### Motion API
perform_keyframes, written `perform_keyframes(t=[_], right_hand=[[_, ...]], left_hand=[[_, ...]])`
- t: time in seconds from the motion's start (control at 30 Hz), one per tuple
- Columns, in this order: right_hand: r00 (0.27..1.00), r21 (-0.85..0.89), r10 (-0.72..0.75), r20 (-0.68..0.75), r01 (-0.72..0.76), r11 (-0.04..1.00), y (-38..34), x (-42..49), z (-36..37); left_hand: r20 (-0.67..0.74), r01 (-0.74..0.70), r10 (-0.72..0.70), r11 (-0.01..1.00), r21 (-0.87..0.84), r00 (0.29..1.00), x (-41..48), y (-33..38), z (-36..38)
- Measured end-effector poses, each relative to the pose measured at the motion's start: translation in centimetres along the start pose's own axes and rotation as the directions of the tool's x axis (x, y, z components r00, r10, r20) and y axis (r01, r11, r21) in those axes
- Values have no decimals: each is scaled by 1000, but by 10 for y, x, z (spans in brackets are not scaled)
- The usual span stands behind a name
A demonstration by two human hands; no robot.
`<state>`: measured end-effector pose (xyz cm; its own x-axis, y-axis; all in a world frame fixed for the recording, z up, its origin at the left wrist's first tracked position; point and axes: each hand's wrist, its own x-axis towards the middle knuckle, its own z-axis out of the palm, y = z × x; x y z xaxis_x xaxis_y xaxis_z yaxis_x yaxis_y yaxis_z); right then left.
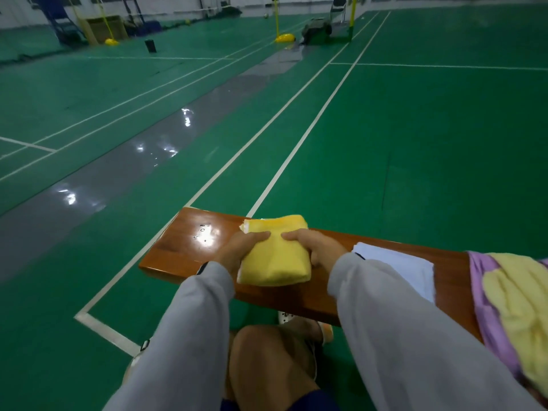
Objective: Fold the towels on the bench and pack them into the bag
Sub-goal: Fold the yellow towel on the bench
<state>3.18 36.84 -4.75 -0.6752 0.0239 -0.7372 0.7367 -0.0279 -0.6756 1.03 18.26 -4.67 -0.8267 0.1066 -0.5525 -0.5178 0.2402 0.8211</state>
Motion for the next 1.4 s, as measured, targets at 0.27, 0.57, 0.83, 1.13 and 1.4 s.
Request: perform_keyframes(t=[0.27, 0.57, 0.83, 1.13, 1.4], right_hand=[[963, 29, -169, -209, 178, 984, 7, -65, -124], [856, -190, -176, -486, 93, 977, 97, -62, -216], [824, -377, -231, -517, 23, 926, 114, -43, -241], [603, -907, -709, -364, -58, 416, 123, -47, -210], [689, -911, -640, -340, -71, 407, 155, -22, -208]], left_hand=[[251, -130, 118, 991, 30, 961, -25, 40, 97], [185, -358, 310, 859, 366, 933, -22, -13, 220], [121, -486, 496, 720, 495, 860, -15, -35, 235], [513, -665, 618, 21, 747, 595, -12, -42, 272], [460, -538, 559, -29, 842, 690, 4, -78, 287]])
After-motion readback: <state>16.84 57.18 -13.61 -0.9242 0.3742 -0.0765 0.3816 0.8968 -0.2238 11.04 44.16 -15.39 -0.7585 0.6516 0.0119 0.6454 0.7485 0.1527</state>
